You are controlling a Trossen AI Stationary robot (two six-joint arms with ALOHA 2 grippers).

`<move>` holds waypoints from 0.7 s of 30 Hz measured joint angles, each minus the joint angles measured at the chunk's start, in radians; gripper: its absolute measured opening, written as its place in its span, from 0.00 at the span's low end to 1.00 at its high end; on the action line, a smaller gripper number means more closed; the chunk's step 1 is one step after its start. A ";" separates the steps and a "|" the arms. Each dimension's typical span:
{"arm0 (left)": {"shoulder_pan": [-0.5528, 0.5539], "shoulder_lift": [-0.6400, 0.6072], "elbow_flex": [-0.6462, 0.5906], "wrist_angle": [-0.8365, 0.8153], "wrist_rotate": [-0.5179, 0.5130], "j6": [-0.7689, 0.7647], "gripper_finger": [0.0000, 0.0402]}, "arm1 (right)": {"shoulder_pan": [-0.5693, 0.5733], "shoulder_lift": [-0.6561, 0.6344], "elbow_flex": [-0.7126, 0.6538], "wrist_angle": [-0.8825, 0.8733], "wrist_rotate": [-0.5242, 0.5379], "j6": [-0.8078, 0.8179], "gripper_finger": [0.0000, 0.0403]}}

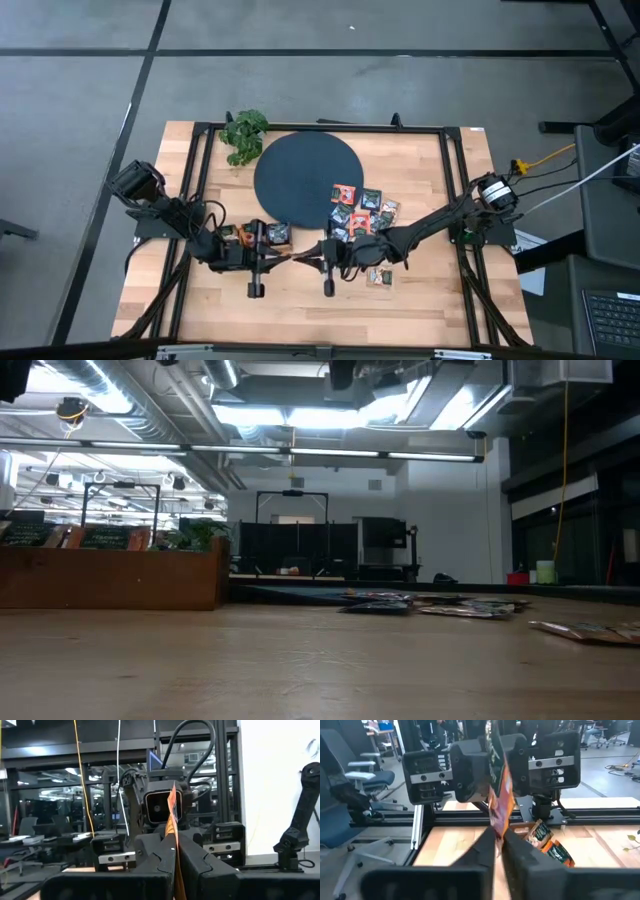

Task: Pick & Place Tea
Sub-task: Put the orange tea bag into the middle section of the wooden organizer

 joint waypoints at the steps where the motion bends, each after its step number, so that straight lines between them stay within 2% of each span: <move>1: 0.000 0.000 0.000 -0.011 -0.003 -0.006 0.01 | 0.001 0.000 0.000 -0.007 0.000 -0.008 0.03; 3: 0.000 -0.001 0.000 -0.024 -0.029 -0.026 0.01 | 0.003 0.000 0.000 -0.022 0.000 -0.008 0.03; 5: 0.000 -0.001 0.000 -0.035 -0.099 -0.071 0.02 | 0.003 0.000 0.000 -0.044 0.002 -0.007 0.02; 9: -0.001 0.000 0.000 -0.071 -0.191 -0.101 0.07 | 0.002 -0.001 0.000 -0.133 0.007 0.022 0.01; 16: 0.000 -0.001 0.000 -0.116 -0.201 -0.241 0.22 | 0.004 -0.001 0.000 -0.333 -0.004 0.100 0.01; 19: 0.011 -0.002 0.000 -0.201 -0.181 -0.394 0.27 | 0.004 -0.001 0.000 -0.414 -0.043 0.136 0.01; 21: 0.035 -0.005 0.000 -0.297 -0.111 -0.526 0.29 | 0.004 -0.001 0.000 -0.451 -0.070 0.161 0.01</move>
